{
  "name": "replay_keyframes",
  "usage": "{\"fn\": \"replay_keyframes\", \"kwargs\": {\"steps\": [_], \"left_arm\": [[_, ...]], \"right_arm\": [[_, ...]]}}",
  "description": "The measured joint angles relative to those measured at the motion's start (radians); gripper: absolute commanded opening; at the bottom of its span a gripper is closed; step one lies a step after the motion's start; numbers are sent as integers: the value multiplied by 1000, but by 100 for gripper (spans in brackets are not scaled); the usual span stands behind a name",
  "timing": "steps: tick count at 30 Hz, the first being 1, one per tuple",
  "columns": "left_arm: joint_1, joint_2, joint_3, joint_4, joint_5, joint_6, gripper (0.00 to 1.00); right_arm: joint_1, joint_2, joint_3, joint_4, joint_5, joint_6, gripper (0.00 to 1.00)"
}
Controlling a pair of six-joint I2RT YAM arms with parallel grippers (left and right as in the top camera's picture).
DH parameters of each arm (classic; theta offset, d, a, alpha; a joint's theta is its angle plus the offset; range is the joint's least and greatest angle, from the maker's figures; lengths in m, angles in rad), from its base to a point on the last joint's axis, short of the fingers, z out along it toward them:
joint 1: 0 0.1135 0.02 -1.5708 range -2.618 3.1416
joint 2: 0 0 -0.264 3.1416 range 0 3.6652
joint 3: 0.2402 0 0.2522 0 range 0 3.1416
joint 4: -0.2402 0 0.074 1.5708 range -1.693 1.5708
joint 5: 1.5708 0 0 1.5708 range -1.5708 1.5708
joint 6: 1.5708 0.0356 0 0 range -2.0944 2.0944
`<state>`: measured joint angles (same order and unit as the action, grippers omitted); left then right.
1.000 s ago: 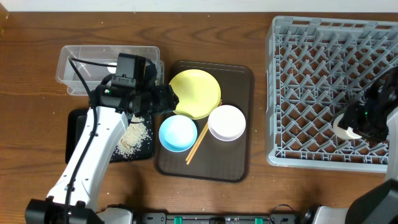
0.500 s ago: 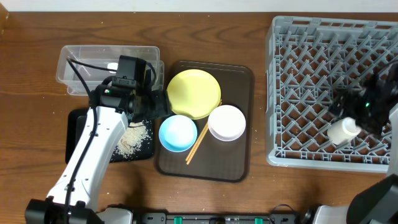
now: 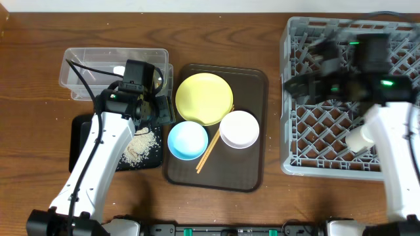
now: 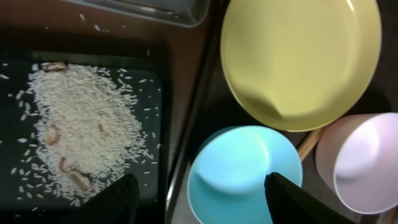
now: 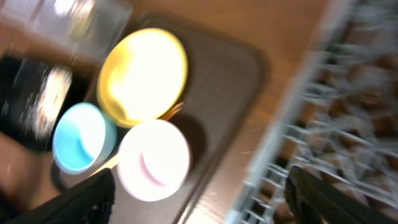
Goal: Sort waste into correct bins and load items into the dishwasher rack
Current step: 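Reach the right gripper to the pink bowl and grasp it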
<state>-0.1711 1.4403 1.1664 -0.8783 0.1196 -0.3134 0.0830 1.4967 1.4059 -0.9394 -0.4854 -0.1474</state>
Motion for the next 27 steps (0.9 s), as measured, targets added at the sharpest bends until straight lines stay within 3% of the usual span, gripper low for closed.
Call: {"fn": "replay_keyframes", "kwargs": {"steps": [7, 16, 23, 27], "left_arm": [[0, 0, 0, -5, -34, 0, 68], [0, 0, 0, -20, -46, 0, 68], [0, 0, 0, -34, -48, 0, 68], [0, 0, 0, -34, -48, 0, 68]], "right_arm": [[195, 140, 0, -11, 99, -18, 73], [287, 343, 0, -23, 207, 60, 57], [287, 454, 0, -39, 233, 104, 39], [287, 477, 0, -40, 239, 114, 20]]}}
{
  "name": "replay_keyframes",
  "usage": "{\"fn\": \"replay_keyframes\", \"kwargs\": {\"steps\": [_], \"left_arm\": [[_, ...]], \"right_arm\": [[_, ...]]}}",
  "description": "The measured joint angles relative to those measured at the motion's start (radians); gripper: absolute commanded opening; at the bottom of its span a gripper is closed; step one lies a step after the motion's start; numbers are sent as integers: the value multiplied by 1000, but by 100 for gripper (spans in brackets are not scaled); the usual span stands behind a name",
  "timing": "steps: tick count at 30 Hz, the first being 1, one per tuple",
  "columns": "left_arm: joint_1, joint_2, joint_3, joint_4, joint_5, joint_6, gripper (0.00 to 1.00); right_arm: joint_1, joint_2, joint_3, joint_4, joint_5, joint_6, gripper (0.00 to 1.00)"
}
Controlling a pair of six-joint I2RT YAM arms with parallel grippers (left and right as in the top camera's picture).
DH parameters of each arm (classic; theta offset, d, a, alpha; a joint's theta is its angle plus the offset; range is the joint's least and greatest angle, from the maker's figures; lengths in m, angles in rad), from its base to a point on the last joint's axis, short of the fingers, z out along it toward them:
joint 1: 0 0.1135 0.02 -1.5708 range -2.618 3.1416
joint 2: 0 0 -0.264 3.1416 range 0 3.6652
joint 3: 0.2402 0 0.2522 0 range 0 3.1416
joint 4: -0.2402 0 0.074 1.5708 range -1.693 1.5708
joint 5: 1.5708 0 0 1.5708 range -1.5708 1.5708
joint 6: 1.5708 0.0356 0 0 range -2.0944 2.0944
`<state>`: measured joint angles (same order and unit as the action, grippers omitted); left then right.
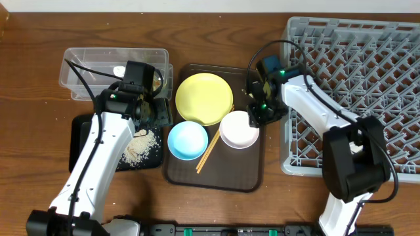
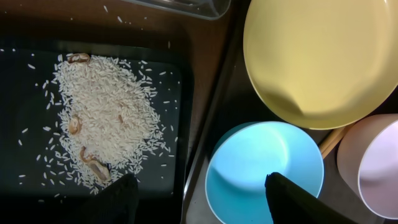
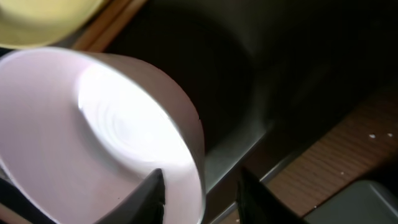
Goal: Sort waste into correct bins and load items into the dishwasher rack
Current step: 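Reach the right gripper to the pink bowl and grasp it, then carry the pink bowl into the dish rack and lower it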
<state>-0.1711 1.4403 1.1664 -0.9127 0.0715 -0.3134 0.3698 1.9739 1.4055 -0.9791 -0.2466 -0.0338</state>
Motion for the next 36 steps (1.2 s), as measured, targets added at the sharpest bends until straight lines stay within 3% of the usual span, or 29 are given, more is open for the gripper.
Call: {"fn": "replay_keyframes", "kwargs": {"steps": [3, 8, 25, 36], "left_arm": [[0, 0, 0, 0, 0, 0, 68], [0, 0, 0, 0, 0, 0, 68], [0, 0, 0, 0, 0, 0, 69], [0, 0, 0, 0, 0, 0, 68]], "right_arm": [[0, 0, 0, 0, 1, 0, 8], [0, 0, 0, -4, 1, 7, 2], [-16, -47, 33, -28, 48, 29, 1], [-93, -359, 135, 238, 530, 48, 1]]}}
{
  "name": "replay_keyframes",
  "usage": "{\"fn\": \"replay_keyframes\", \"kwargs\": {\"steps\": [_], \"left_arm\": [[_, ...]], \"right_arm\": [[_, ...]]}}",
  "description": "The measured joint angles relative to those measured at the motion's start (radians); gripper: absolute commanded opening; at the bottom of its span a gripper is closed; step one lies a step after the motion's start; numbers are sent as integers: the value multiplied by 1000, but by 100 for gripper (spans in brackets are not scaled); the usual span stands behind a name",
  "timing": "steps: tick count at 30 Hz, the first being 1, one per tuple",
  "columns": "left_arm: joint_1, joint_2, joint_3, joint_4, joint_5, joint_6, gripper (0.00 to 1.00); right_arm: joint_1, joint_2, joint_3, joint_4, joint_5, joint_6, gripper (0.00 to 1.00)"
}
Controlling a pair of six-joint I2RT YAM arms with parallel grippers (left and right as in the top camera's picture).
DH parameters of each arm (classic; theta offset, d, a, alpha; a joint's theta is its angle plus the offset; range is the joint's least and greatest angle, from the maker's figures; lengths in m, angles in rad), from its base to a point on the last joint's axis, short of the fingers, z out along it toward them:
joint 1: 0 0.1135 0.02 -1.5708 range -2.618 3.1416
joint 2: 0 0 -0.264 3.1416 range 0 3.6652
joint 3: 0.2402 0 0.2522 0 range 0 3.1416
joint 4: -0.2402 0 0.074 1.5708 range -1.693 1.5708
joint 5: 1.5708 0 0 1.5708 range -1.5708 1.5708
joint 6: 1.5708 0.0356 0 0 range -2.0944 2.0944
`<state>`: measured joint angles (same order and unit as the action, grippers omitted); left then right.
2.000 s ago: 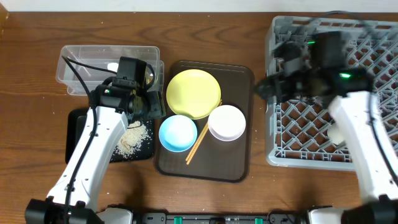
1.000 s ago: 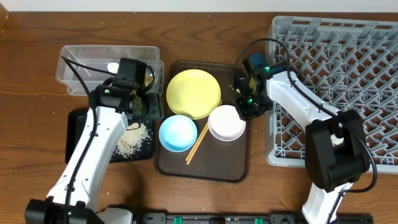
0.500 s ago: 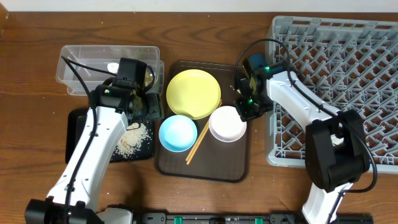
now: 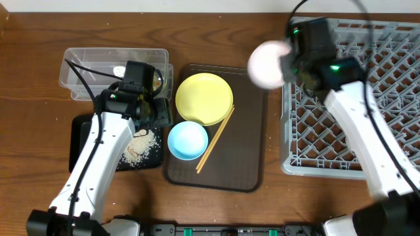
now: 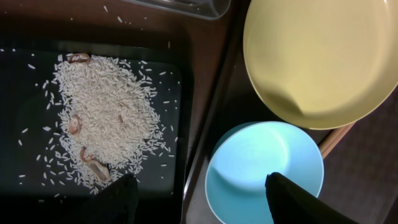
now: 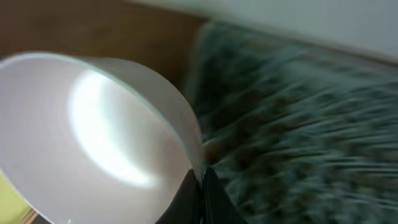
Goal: Sort waste into correct bins and load items into the dishwasher rack
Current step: 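Carry the pink bowl into the dish rack and lower it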
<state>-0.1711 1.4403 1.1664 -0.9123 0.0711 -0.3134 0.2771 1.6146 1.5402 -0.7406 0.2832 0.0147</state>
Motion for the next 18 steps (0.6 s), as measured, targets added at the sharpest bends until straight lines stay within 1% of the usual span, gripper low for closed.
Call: {"fn": "replay_keyframes", "kwargs": {"steps": [5, 8, 12, 18], "left_arm": [[0, 0, 0, 0, 0, 0, 69], [0, 0, 0, 0, 0, 0, 69], [0, 0, 0, 0, 0, 0, 69], [0, 0, 0, 0, 0, 0, 69]], "right_arm": [[-32, 8, -1, 153, 320, 0, 1], [-50, 24, -1, 253, 470, -2, 1], [-75, 59, -1, 324, 584, -8, 1], [-113, 175, -1, 387, 648, -15, 1]]}}
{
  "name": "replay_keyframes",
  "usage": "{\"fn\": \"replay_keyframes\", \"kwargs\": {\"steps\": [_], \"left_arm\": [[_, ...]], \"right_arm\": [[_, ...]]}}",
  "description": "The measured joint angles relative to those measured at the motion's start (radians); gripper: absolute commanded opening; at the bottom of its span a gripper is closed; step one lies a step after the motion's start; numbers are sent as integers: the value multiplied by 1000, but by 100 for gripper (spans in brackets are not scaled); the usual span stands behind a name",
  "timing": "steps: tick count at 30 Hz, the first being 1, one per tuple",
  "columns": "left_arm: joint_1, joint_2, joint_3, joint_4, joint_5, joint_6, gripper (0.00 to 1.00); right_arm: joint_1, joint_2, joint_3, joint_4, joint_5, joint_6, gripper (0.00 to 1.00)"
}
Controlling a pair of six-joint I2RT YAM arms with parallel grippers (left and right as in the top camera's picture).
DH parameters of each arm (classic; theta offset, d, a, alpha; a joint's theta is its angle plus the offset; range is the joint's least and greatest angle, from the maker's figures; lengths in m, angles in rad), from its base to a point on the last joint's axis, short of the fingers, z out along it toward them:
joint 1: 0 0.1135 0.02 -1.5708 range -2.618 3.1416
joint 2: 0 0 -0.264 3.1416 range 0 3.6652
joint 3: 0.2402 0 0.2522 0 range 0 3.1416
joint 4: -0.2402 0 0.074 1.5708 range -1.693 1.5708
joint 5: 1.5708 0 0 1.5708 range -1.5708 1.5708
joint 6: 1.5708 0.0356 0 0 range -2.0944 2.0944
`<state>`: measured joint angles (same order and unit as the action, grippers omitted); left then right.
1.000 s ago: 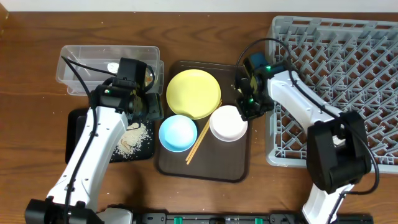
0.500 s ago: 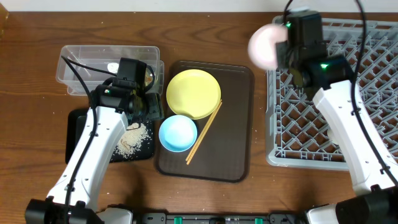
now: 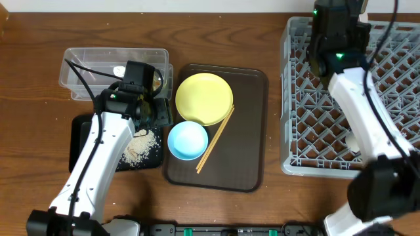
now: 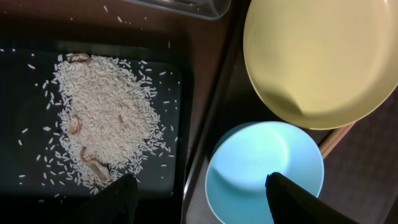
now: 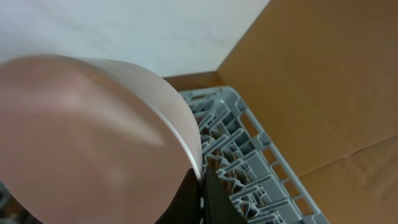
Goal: Sort waste into correct bins and load items into the dishwasher rack
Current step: 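Carry the pink bowl into the dish rack and lower it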
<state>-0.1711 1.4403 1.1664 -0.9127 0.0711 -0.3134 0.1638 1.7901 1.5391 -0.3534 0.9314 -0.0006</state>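
My right gripper is shut on the rim of the pale pink bowl, held on edge over the far end of the grey dishwasher rack. In the overhead view the bowl is hidden; only the right arm shows at the rack's far left corner. The left gripper hangs open between the black tray of rice and the blue bowl. A yellow plate, the blue bowl and chopsticks lie on the brown tray.
A clear plastic container stands behind the black tray at the left. A white cup lies in the rack near its front. Beyond the rack's far edge are a white wall and brown cardboard.
My right gripper has carried the pale pink bowl from above the brown tray's far right corner to the rack's far end. The left arm has not moved.
My right arm was over the rack, blurred. It then stood at the pale pink bowl on the brown tray with its fingers astride the rim. Later it held the bowl in the air beside the rack, and now over the rack's far end. The left gripper stayed open throughout.
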Motion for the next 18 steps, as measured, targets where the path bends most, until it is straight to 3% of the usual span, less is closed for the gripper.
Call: {"fn": "replay_keyframes", "kwargs": {"steps": [10, 18], "left_arm": [[0, 0, 0, 0, 0, 0, 69], [0, 0, 0, 0, 0, 0, 69]], "right_arm": [[-16, 186, -1, 176, 11, -8, 1], [-16, 253, -1, 202, -19, -8, 1]]}}
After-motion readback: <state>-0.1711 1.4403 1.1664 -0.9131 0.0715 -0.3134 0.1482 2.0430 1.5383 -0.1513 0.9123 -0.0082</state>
